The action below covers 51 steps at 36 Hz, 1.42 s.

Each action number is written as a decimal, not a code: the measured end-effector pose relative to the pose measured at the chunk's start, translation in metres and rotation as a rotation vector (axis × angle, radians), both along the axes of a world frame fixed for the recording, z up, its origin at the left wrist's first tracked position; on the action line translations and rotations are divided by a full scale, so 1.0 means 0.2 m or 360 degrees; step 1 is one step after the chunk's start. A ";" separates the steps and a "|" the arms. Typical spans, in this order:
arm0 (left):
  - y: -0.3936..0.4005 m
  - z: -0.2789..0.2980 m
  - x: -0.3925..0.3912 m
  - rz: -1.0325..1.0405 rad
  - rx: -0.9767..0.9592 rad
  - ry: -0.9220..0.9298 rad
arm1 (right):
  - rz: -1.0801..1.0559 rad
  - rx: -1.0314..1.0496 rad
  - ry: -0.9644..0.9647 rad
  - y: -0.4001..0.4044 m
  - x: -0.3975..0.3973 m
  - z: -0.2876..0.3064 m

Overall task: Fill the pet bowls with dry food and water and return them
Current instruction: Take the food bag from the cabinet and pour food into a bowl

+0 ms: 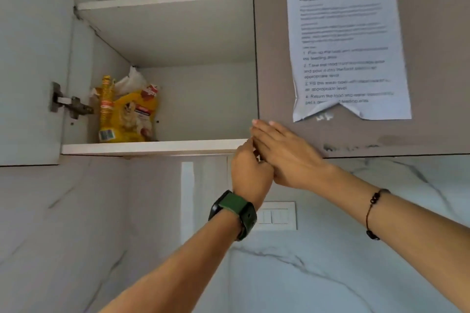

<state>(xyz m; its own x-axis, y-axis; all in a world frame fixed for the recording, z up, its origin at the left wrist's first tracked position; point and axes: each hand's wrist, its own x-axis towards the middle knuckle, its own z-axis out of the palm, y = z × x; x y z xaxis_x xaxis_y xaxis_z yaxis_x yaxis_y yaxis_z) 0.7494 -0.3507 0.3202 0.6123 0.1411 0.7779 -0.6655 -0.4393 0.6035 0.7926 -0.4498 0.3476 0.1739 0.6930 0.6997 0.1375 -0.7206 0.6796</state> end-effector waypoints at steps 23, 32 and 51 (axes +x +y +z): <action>0.03 -0.09 -0.06 -0.0662 -0.0586 0.0063 | -0.0296 -0.0734 -0.0206 0.01 -0.13 0.19; -0.04 -0.18 -0.17 -0.0726 -0.0645 -0.0081 | -0.0214 -0.0648 -0.0110 -0.06 -0.35 0.19; -0.64 -0.17 -0.77 -0.0969 -0.0730 -0.0345 | -0.0170 -0.0696 -0.0254 -0.47 -1.21 0.16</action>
<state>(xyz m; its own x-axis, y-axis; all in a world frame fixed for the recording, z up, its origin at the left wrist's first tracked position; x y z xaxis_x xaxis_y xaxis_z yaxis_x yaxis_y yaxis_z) 0.5957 -0.4790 0.2852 0.5264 0.1654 0.8340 -0.8323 0.3010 0.4656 0.5511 -0.5428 0.3795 0.1743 0.9124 0.3703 -0.0524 -0.3669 0.9288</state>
